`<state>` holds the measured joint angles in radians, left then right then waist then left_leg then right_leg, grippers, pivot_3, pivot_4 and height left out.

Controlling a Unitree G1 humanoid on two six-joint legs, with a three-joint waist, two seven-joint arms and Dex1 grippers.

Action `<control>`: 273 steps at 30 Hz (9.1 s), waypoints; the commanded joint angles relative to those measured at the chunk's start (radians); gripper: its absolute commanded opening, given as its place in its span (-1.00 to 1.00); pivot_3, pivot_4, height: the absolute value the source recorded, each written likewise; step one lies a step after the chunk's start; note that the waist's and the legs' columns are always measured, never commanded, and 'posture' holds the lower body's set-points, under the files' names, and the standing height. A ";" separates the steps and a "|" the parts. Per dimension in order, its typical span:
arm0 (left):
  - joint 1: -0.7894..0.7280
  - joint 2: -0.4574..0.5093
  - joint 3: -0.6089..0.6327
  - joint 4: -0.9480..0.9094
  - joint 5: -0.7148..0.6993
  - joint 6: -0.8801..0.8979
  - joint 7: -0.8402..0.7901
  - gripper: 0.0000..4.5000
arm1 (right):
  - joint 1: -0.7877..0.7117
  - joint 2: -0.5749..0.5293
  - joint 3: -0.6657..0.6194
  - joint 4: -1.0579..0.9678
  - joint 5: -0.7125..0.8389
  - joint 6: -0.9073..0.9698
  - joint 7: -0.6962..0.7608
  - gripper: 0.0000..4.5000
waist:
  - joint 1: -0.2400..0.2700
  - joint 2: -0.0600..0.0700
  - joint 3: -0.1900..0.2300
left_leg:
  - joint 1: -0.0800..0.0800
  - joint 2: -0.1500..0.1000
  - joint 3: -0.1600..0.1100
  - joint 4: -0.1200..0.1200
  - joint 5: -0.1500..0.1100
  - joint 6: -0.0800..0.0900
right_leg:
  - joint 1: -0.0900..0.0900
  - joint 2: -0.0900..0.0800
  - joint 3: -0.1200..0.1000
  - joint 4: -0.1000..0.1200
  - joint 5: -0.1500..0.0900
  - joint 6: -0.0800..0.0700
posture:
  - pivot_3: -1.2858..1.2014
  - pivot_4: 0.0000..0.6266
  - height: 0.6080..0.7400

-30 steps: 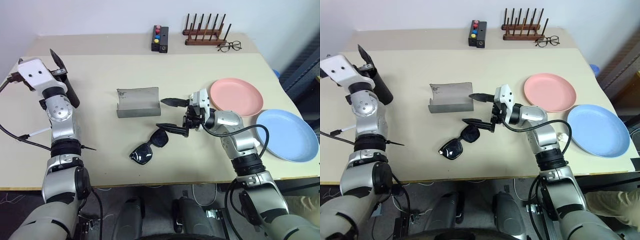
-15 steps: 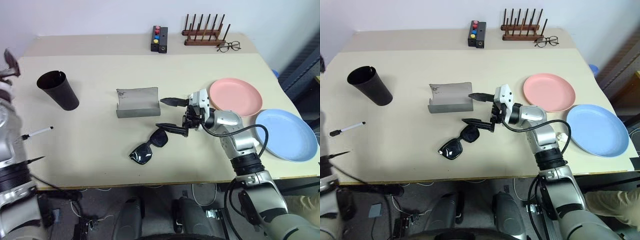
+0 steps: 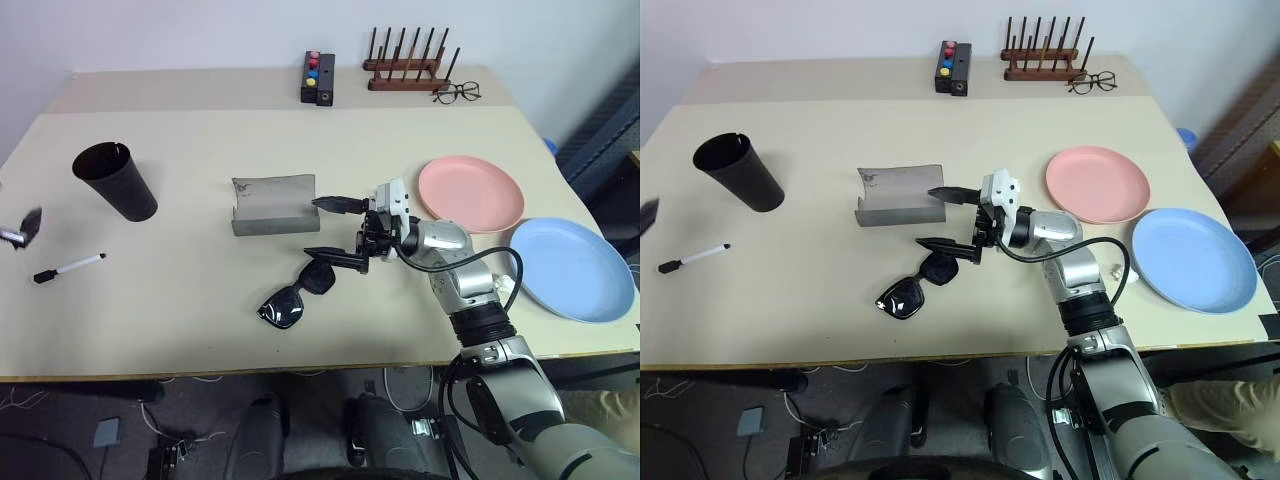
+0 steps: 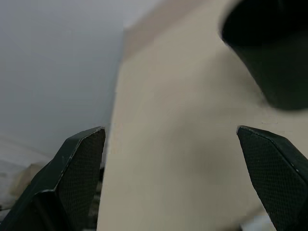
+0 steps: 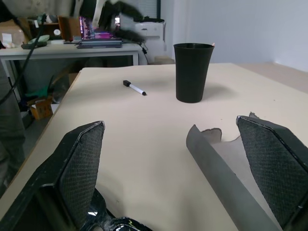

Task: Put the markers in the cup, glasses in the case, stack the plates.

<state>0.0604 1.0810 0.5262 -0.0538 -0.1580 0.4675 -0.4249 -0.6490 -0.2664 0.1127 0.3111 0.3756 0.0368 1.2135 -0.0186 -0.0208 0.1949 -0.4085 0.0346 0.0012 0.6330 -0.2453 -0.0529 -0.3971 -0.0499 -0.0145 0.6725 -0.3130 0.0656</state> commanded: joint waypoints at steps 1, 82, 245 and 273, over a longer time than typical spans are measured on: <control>0.051 -0.010 0.002 -0.021 0.087 -0.008 0.017 0.98 | 0.004 0.003 -0.006 -0.036 0.014 -0.007 0.004 1.00 | -0.001 0.000 0.000 | 0.000 0.000 0.000 0.000 0.000 0.000 | 0.000 0.000 0.000 0.000 0.000 0.000 | 0.03 -0.52 1.00; -0.453 0.092 -0.406 0.523 0.321 0.043 -0.329 0.98 | 0.050 0.000 0.000 -0.103 0.015 0.063 -0.024 1.00 | 0.004 -0.002 -0.001 | -0.001 0.004 0.020 0.015 -0.003 0.006 | -0.008 0.004 0.010 0.015 0.001 0.000 | 0.03 -0.52 1.00; -0.053 0.189 -0.187 0.249 -0.066 0.214 -0.678 0.98 | 0.110 -0.147 0.025 0.006 -0.033 -0.159 0.217 1.00 | 0.004 -0.004 -0.003 | 0.000 0.006 0.021 0.015 -0.004 0.007 | -0.008 0.005 0.013 0.012 0.003 0.001 | 0.03 -0.52 1.00; -0.122 0.100 -0.185 0.125 -0.134 0.274 -0.693 -0.96 | 0.096 -0.146 0.014 -0.017 -0.028 -0.124 0.169 1.00 | -0.002 -0.003 -0.002 | 0.000 0.007 0.023 0.015 -0.005 0.008 | -0.009 0.005 0.014 0.013 0.003 0.001 | 0.03 -0.52 1.00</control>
<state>-0.0674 1.1979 0.2418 0.1735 -0.2346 0.7388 -1.1250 -0.5308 -0.4137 0.1429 0.3086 0.3361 -0.0735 1.3846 -0.0202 -0.0234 0.1925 -0.4084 0.0420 0.0239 0.6483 -0.2499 -0.0452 -0.4060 -0.0455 -0.0003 0.6859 -0.3104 0.0663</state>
